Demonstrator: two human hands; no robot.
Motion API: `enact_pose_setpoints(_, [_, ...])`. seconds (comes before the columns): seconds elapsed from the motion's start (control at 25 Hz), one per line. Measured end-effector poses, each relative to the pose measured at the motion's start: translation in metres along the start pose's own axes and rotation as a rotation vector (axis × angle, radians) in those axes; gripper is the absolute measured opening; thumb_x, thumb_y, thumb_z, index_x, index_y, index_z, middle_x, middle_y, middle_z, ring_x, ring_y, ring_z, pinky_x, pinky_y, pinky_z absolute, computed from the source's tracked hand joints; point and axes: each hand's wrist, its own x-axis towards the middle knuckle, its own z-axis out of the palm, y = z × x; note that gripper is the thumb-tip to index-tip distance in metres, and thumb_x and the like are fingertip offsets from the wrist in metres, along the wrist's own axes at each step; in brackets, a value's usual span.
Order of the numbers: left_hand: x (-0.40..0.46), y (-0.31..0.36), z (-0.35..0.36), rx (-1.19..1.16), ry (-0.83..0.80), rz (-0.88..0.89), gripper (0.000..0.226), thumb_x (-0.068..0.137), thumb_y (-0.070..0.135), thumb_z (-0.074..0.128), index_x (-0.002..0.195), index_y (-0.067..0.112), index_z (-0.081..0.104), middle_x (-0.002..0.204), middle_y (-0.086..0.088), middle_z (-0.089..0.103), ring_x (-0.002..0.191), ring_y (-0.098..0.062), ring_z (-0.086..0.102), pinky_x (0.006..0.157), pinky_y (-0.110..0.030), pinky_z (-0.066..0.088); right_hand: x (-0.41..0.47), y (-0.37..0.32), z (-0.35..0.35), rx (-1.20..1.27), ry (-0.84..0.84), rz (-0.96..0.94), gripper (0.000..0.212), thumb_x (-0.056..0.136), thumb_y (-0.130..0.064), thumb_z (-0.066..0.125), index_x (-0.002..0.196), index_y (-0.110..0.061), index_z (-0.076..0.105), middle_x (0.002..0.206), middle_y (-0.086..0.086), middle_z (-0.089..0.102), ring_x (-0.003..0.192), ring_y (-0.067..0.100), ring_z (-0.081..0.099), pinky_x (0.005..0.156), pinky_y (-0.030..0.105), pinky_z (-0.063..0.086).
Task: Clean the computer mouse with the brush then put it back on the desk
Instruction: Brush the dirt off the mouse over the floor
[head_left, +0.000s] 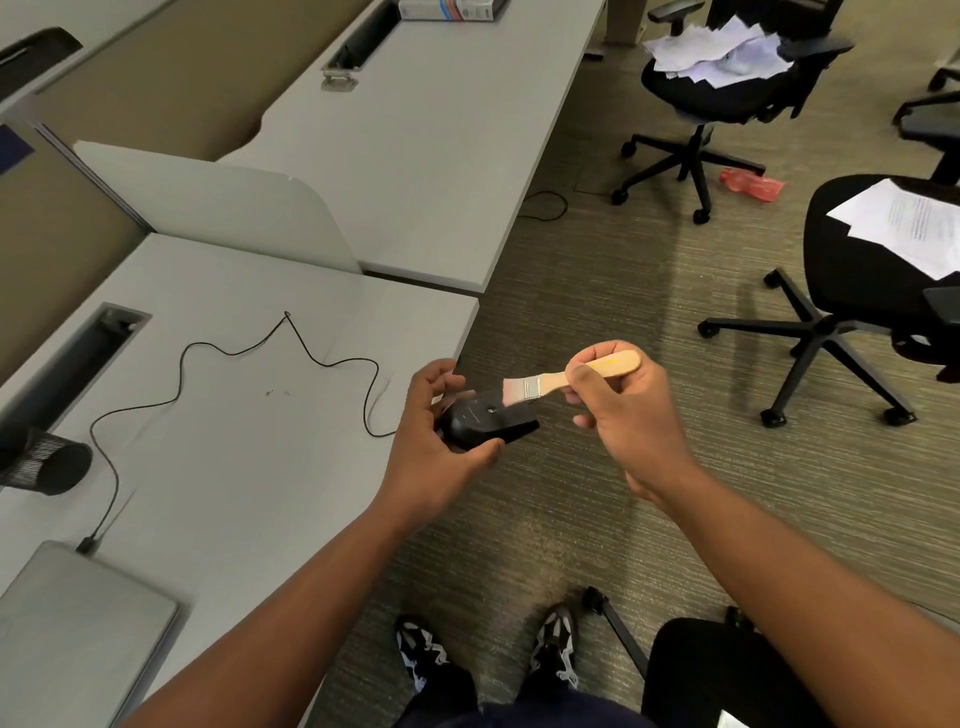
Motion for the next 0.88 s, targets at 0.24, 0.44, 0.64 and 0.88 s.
enact_pose_setpoints(0.24, [-0.005,-0.006,0.004,0.034,0.025,0.13,0.137,0.069,-0.002,0.092,0.156,0.052,0.001,0.123,0.007,0.058,0.119,-0.012,0.065,0.102,-0.039,0.058,-0.001,-0.012,0.017,0.01,-0.2,0.086,0.002,0.098,-0.012,0.066,0.099,-0.011,0.067,0.087,0.012,0.078,0.076,0.018,0.071,0.059,0.028,0.056])
enact_pose_setpoints(0.44, [-0.008,-0.011,0.001,0.029,0.031,0.205,0.142,0.069,-0.004,0.092,0.156,0.052,-0.005,0.122,0.003,0.062,0.12,-0.012,0.066,0.105,-0.039,0.057,0.018,-0.01,-0.003,-0.128,-0.066,0.087,0.004,0.099,-0.011,0.064,0.099,-0.013,0.068,0.093,0.017,0.077,0.079,0.021,0.071,0.065,0.03,0.059])
enact_pose_setpoints(0.64, [-0.008,-0.011,0.0,0.035,0.011,0.189,0.144,0.069,-0.005,0.091,0.153,0.058,-0.007,0.118,0.01,0.061,0.115,-0.008,0.067,0.104,-0.033,0.057,0.012,-0.019,-0.004,0.038,-0.158,0.063,0.004,0.098,-0.009,0.066,0.098,-0.012,0.068,0.09,0.014,0.076,0.079,0.021,0.071,0.063,0.031,0.059])
enact_pose_setpoints(0.88, [-0.007,-0.009,0.001,0.028,0.014,0.204,0.147,0.068,-0.005,0.092,0.155,0.056,-0.01,0.119,0.007,0.061,0.117,-0.011,0.067,0.102,-0.036,0.058,0.01,-0.012,0.009,0.049,-0.231,0.116,0.002,0.097,-0.009,0.068,0.098,-0.011,0.068,0.085,0.013,0.075,0.077,0.021,0.069,0.059,0.032,0.056])
